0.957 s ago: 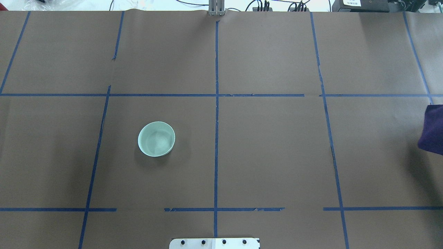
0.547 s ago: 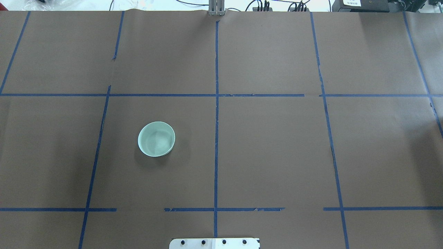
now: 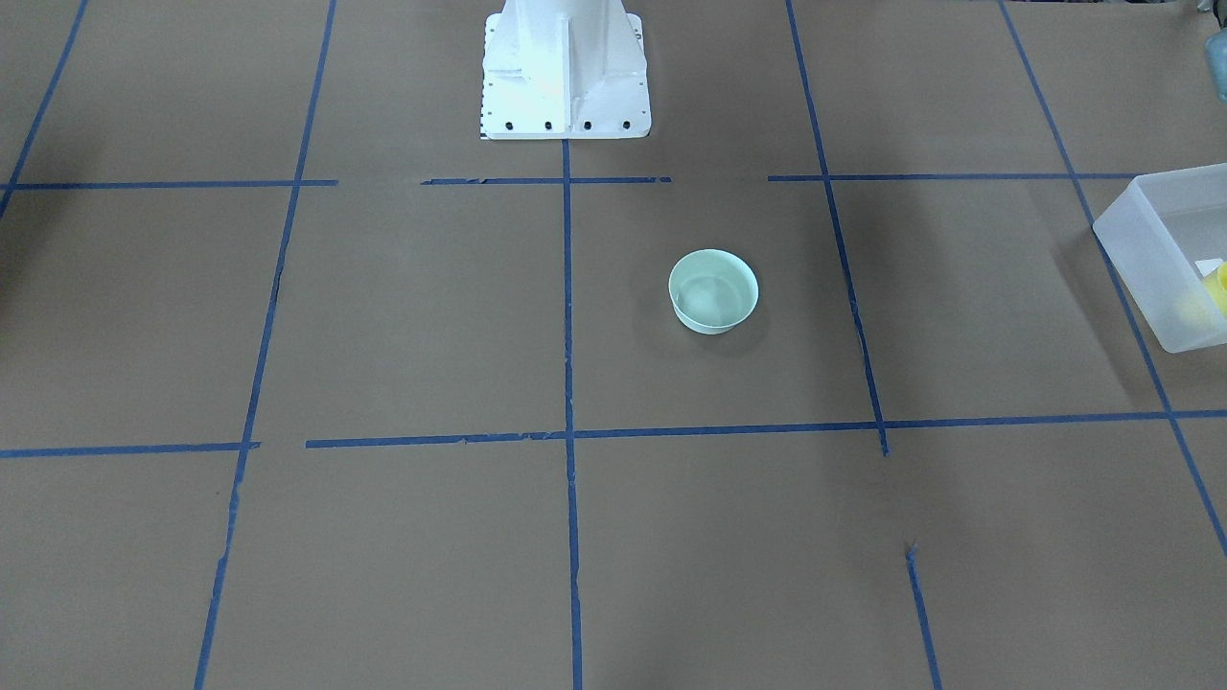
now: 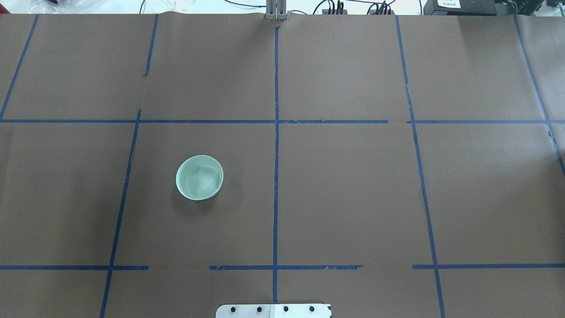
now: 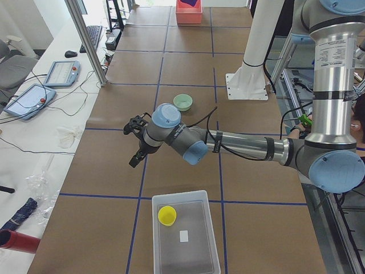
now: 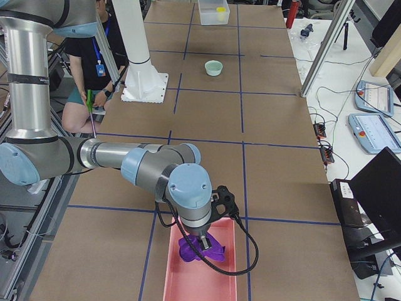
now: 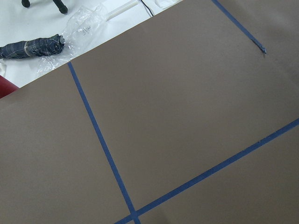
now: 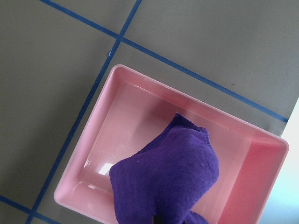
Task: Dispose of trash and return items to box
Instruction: 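Lift the purple cloth with the right gripper and drop it into the pink bin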
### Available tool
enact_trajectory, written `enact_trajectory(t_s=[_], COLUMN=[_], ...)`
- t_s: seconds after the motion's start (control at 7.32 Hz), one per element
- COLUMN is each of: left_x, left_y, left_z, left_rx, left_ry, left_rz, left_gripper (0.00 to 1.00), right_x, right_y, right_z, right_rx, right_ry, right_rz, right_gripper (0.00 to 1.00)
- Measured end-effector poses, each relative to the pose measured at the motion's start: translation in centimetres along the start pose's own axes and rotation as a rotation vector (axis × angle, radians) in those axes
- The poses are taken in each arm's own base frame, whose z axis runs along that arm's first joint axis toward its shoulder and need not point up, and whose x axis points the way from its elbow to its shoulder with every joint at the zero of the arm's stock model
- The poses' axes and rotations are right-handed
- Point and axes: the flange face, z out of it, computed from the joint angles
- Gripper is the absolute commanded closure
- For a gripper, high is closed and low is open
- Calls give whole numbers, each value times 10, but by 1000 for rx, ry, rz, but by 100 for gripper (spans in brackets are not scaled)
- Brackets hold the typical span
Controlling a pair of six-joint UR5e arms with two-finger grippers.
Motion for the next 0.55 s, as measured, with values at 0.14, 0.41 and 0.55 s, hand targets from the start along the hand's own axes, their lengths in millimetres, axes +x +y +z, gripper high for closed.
enact_trajectory(t_s=[0.14,0.41,0.55], left_x=[11,65,101], left_y=[-18,-79,-103], left_z=[-7,-27,-30], left_rx=[-12,-53,-63], left_ry=[13,51,76], left_rz=[-11,-39,-93], left_gripper=[0,0,0], right_x=[-7,-30,-41], right_y=[-9,-41,-54], right_z=[7,27,39], right_rx=[27,29,26], right_ry=[-28,-47,-45], right_rz=[42,99,114], right_gripper=[0,0,0])
